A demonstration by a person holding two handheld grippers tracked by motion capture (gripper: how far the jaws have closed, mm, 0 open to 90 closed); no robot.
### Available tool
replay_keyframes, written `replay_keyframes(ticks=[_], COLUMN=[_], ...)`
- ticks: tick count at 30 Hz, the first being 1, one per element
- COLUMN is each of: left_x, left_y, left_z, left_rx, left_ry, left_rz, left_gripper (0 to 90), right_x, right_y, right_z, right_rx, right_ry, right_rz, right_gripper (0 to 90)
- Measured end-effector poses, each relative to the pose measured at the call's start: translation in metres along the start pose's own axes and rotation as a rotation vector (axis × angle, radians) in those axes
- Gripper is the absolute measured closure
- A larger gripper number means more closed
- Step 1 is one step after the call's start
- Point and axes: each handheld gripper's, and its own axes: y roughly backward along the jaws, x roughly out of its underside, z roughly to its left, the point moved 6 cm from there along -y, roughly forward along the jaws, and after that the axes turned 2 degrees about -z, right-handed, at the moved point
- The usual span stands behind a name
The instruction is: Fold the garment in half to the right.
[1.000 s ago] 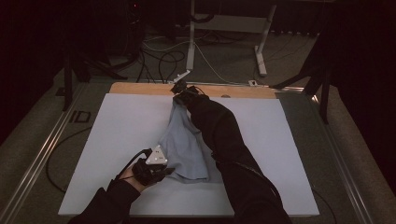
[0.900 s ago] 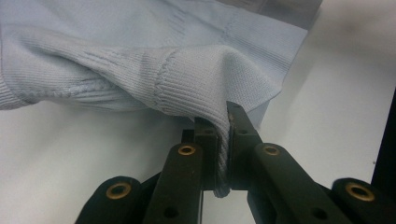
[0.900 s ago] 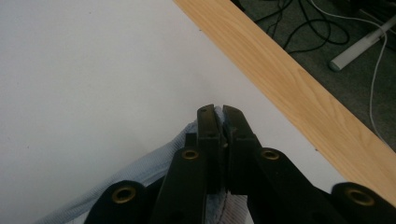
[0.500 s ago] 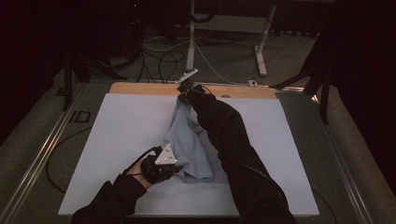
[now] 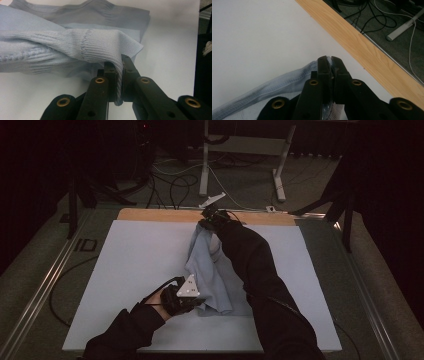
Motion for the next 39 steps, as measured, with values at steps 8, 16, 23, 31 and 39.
replay_keyframes(ticks=[8, 16, 23, 31, 39], left_x=[-0.010, -0.015, -0.021, -0.030, -0.036], left_y=[-0.005, -0.012, -0.020, -0.031, -0.044], left_z=[-0.001, -0.003, -0.005, -0.008, -0.010], left_rx=[0.008, 0.023, 0.051, 0.093, 0.118], left_ry=[-0.025, -0.051, -0.078, -0.116, -0.136], left_rz=[0.002, 0.013, 0.013, 0.002, 0.006], left_gripper=[87.1, 87.1, 87.0, 87.0, 87.0], right_x=[0.008, 0.017, 0.026, 0.036, 0.047], right_y=[0.009, 0.017, 0.023, 0.027, 0.027], right_z=[-0.009, -0.017, -0.024, -0.030, -0.037], right_rx=[0.003, -0.008, -0.011, -0.020, -0.027], right_ry=[-0.002, -0.026, -0.025, -0.043, -0.066], right_rz=[-0.017, -0.035, -0.053, -0.074, -0.067], right_gripper=[87.4, 87.4, 87.4, 87.3, 87.3])
